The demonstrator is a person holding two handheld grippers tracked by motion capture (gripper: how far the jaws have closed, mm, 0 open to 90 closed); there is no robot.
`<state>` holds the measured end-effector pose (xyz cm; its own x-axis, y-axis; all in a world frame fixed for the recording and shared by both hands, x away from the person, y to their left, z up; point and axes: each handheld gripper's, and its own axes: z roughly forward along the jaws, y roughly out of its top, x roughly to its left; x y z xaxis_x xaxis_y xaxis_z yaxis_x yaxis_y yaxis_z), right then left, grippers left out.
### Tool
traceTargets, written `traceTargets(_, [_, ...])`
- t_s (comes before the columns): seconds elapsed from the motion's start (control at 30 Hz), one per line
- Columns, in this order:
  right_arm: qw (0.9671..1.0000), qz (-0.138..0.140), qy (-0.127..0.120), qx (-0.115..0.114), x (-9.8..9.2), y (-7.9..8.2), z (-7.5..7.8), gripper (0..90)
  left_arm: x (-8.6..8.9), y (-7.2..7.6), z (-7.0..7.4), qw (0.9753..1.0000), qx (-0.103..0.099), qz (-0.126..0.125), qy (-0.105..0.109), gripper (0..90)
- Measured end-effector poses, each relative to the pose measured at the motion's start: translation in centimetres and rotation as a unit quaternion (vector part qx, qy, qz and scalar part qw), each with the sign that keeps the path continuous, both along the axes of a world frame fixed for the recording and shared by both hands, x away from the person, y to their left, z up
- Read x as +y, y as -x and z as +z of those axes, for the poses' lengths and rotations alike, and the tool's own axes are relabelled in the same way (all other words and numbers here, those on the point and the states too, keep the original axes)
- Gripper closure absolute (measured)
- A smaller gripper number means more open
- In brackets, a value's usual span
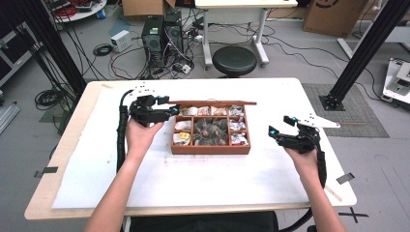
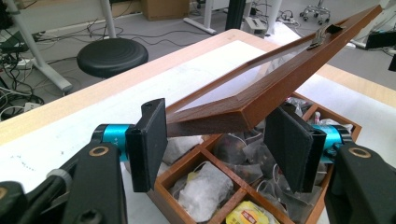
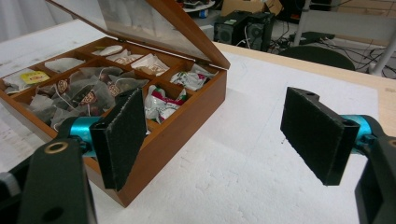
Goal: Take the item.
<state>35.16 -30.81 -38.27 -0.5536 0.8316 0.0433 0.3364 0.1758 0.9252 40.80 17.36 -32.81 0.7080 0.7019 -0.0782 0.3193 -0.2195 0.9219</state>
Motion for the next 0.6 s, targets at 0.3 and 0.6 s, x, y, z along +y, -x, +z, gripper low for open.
traceTargets(0.3, [1.0,0.0,-0.002,0.003,0.1,0.0,0.0,23.3,0.1,-1.4,0.8,0.9998,0.006,0.001,0.019,39.9])
traceTargets(0.6, [1.0,-0.001,-0.003,0.002,0.0,0.0,0.1,23.3,-0.2,-2.5,2.3,0.9999,0.0,0.015,0.001,40.3])
